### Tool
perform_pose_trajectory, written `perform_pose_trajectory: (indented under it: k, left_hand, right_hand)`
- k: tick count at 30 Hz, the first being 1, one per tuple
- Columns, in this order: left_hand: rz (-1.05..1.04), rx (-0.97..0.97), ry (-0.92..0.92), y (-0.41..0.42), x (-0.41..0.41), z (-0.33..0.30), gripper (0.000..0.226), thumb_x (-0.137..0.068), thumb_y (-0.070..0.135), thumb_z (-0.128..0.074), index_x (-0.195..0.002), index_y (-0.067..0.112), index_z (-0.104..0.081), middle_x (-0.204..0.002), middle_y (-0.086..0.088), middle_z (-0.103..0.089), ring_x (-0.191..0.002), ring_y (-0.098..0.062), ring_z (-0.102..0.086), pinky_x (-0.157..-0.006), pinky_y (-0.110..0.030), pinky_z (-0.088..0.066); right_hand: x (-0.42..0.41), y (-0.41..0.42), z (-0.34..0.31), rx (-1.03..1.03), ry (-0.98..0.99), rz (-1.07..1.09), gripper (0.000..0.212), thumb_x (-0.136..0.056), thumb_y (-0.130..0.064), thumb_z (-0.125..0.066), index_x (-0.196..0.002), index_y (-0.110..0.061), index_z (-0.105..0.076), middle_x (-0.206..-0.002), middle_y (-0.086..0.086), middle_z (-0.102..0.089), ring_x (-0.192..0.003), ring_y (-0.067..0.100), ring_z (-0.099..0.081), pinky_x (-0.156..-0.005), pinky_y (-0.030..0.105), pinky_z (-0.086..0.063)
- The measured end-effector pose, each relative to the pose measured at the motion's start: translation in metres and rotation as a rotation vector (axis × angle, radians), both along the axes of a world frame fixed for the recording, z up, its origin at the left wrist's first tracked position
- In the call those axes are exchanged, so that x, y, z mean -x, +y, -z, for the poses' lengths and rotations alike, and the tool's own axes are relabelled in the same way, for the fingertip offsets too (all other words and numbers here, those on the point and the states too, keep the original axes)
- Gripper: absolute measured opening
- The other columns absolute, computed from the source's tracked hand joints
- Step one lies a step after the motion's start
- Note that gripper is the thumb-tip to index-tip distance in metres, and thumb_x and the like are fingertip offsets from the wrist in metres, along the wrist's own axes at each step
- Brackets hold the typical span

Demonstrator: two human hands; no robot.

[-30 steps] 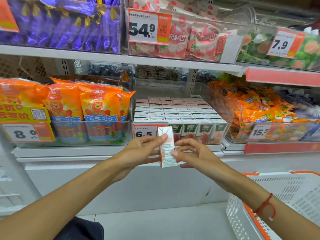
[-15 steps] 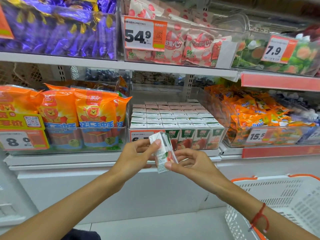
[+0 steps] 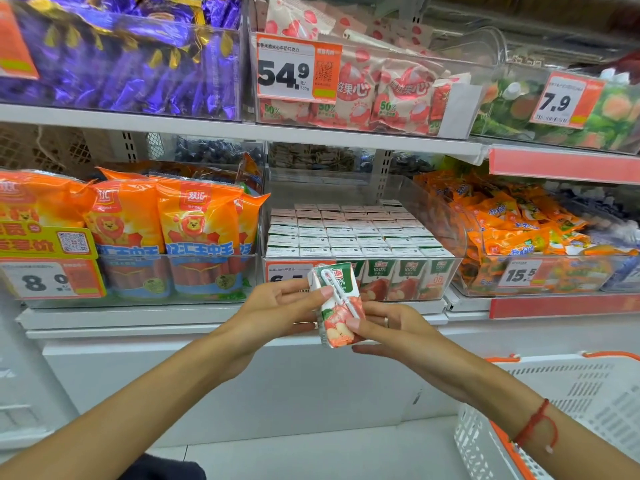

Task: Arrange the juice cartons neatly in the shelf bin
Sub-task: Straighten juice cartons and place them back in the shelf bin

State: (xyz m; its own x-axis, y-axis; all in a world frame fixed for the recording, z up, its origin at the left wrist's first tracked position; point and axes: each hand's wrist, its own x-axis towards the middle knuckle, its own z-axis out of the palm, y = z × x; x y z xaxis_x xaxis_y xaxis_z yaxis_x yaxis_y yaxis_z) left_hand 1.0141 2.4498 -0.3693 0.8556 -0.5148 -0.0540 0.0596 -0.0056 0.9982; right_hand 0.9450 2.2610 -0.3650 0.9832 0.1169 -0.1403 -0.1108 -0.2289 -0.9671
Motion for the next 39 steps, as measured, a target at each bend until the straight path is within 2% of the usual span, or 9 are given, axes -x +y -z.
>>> perform_pose_trajectory:
  k: [7, 12, 17, 20, 25, 29, 32, 35, 39]
  left_hand:
    - [-0.203, -0.026, 0.104, -0.014, 0.004, 0.012, 0.027, -0.083, 0.036, -0.072, -0.105, 0.020, -0.071, -0.095, 0.004, -0.077, -0.084, -0.009, -0.074, -0.073, -0.021, -0.058]
    - [-0.107, -0.010, 0.061, -0.022, 0.011, 0.006, 0.026, -0.077, 0.058, -0.066, -0.095, 0.039, -0.066, -0.084, 0.023, -0.074, -0.083, 0.000, -0.072, -0.068, -0.019, -0.055]
    - [-0.114, -0.095, 0.070, -0.025, 0.014, 0.004, 0.039, -0.074, 0.061, -0.067, -0.098, 0.031, -0.069, -0.082, 0.018, -0.075, -0.074, 0.004, -0.070, -0.060, -0.016, -0.054]
    - [-0.146, -0.093, 0.108, -0.019, 0.008, 0.005, 0.036, -0.081, 0.054, -0.066, -0.102, 0.025, -0.070, -0.088, 0.009, -0.077, -0.079, -0.001, -0.072, -0.066, -0.016, -0.056]
    - [-0.109, -0.080, 0.049, -0.006, -0.001, 0.001, 0.039, -0.082, 0.051, -0.066, -0.112, 0.026, -0.067, -0.097, 0.011, -0.076, -0.089, 0.000, -0.071, -0.069, -0.014, -0.053]
    - [-0.098, -0.053, -0.233, -0.001, -0.003, -0.003, 0.049, -0.068, 0.047, -0.073, -0.113, 0.030, -0.068, -0.105, 0.014, -0.074, -0.094, 0.002, -0.068, -0.070, -0.008, -0.051]
    - [-0.056, -0.046, -0.432, -0.001, -0.002, -0.004, 0.057, -0.062, 0.039, -0.080, -0.116, 0.037, -0.062, -0.108, 0.018, -0.072, -0.100, 0.000, -0.067, -0.080, -0.012, -0.052]
    - [-0.092, -0.176, -0.646, -0.002, -0.003, -0.003, 0.073, -0.060, 0.043, -0.085, -0.127, 0.038, -0.059, -0.117, 0.025, -0.066, -0.109, 0.006, -0.061, -0.088, -0.015, -0.052]
    - [-0.170, -0.308, -0.920, -0.002, 0.001, -0.004, 0.069, -0.063, 0.040, -0.088, -0.126, 0.038, -0.060, -0.111, 0.039, -0.057, -0.110, 0.012, -0.055, -0.089, -0.008, -0.047]
  right_hand:
    - [-0.006, 0.003, 0.006, 0.271, -0.207, 0.351, 0.039, -0.065, -0.045, -0.084, -0.097, -0.029, -0.070, -0.087, -0.011, -0.071, -0.080, 0.003, -0.066, -0.070, 0.021, -0.052]
    - [-0.005, 0.008, 0.012, 0.634, -0.522, 0.398, 0.043, -0.066, -0.045, -0.084, -0.100, -0.029, -0.063, -0.087, -0.017, -0.066, -0.074, -0.001, -0.059, -0.060, 0.015, -0.048]
    - [0.000, 0.020, 0.017, 0.829, -0.710, 0.340, 0.043, -0.070, -0.045, -0.082, -0.100, -0.027, -0.057, -0.092, -0.015, -0.057, -0.082, 0.003, -0.053, -0.062, 0.015, -0.041]
    - [-0.001, 0.020, 0.015, 0.764, -0.678, 0.281, 0.046, -0.070, -0.041, -0.083, -0.108, -0.026, -0.061, -0.098, -0.015, -0.057, -0.082, 0.000, -0.052, -0.066, 0.011, -0.042]
    - [-0.004, 0.010, 0.001, 0.299, -0.379, 0.111, 0.027, -0.087, -0.027, -0.071, -0.113, -0.034, -0.067, -0.108, -0.021, -0.064, -0.097, -0.005, -0.060, -0.080, 0.012, -0.048]
    - [-0.004, 0.003, -0.003, 0.119, -0.228, 0.107, 0.024, -0.096, -0.029, -0.056, -0.118, -0.033, -0.065, -0.114, -0.019, -0.068, -0.107, -0.004, -0.062, -0.096, 0.022, -0.049]
    - [-0.002, -0.001, -0.009, 0.078, -0.190, 0.105, 0.044, -0.088, -0.052, -0.049, -0.123, -0.030, -0.064, -0.123, -0.013, -0.066, -0.118, 0.001, -0.058, -0.104, 0.030, -0.044]
    - [-0.001, -0.002, -0.013, 0.051, -0.196, 0.117, 0.060, -0.074, -0.064, -0.052, -0.119, -0.027, -0.068, -0.119, -0.012, -0.069, -0.116, 0.001, -0.059, -0.101, 0.028, -0.045]
    - [-0.001, -0.005, -0.011, 0.018, -0.244, 0.179, 0.049, -0.067, -0.062, -0.062, -0.100, -0.028, -0.074, -0.104, -0.012, -0.074, -0.105, 0.002, -0.065, -0.094, 0.027, -0.049]
